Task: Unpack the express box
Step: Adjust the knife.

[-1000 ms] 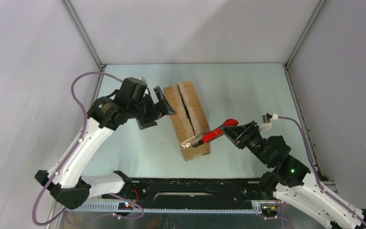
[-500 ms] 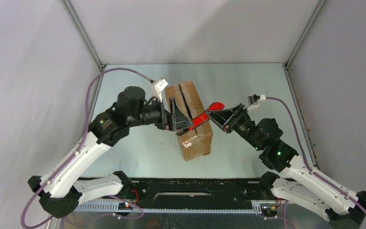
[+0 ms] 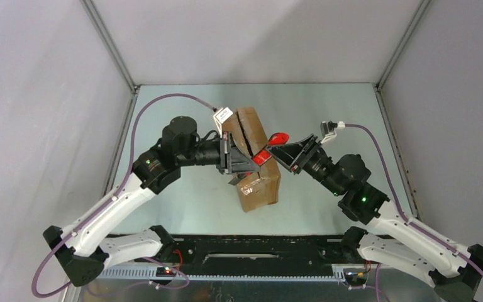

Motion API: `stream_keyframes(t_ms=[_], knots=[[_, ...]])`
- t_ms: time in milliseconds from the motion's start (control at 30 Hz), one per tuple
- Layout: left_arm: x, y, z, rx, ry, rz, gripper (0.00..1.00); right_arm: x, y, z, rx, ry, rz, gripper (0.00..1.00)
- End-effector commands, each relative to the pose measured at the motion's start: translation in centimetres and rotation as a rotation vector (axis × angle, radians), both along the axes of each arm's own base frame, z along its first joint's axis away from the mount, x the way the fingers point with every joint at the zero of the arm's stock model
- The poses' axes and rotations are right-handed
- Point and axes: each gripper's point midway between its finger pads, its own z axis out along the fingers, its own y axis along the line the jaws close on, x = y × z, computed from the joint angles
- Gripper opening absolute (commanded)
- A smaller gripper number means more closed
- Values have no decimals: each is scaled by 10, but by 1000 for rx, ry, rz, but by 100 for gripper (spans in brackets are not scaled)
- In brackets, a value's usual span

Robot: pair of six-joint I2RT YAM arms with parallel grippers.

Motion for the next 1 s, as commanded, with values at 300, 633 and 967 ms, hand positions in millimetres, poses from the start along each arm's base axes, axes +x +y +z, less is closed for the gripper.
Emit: stream_keyframes(t_ms=[300,633,967], knots=[[-41,26,6,15,-270,-202,0,-62,-1,0,-136,-214,424,99],[-92,30,-24,38,-300,-400,0,-111,-12,-14,-199,-327,674,100],[-121,22,-47,108,-274,-569,0,-167,9,-34,-323,-373,929,91]])
